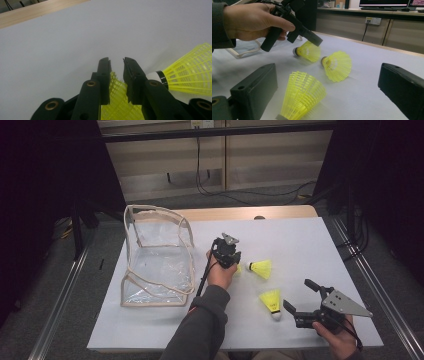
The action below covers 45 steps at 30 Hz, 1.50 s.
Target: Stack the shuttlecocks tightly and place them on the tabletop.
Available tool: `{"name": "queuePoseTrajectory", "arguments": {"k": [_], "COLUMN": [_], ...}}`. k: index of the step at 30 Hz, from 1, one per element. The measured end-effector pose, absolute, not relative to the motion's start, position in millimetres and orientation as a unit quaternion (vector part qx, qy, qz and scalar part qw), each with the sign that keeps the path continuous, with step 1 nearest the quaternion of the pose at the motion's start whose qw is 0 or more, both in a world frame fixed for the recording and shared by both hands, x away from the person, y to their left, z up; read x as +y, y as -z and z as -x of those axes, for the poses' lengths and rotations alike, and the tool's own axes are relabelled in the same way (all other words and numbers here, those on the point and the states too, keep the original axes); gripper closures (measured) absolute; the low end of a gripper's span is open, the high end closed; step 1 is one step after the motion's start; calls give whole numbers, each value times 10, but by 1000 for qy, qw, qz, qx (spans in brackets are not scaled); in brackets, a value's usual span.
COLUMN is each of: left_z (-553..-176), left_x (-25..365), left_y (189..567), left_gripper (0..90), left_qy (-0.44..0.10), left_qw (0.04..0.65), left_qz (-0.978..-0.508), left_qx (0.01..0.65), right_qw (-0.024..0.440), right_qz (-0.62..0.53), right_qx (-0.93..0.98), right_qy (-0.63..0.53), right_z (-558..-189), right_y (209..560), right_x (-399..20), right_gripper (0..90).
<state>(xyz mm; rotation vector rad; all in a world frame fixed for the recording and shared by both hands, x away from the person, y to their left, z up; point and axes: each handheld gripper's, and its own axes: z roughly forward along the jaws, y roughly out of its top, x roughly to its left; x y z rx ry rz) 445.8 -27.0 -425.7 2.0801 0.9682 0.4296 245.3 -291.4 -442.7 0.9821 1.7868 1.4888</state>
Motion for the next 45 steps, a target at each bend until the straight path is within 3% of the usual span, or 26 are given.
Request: {"name": "queuePoseTrajectory", "arguments": {"k": [38,45], "left_z": [-4448,-4450], "left_x": [-253,-222], "left_y": [4213,4185], "left_gripper": [652,593], "left_qy": [-162,-159], "left_qw": [402,404], "left_qz": [-813,-810], "left_qx": [388,395], "right_qw": [303,303], "right_qz": [-369,-369], "right_qx": [674,674], "right_qy": [-563,-563], "right_z": [-2456,-2456], "right_y": [4429,4430], "right_x": [-2909,-2908], "right_gripper": [17,17]}}
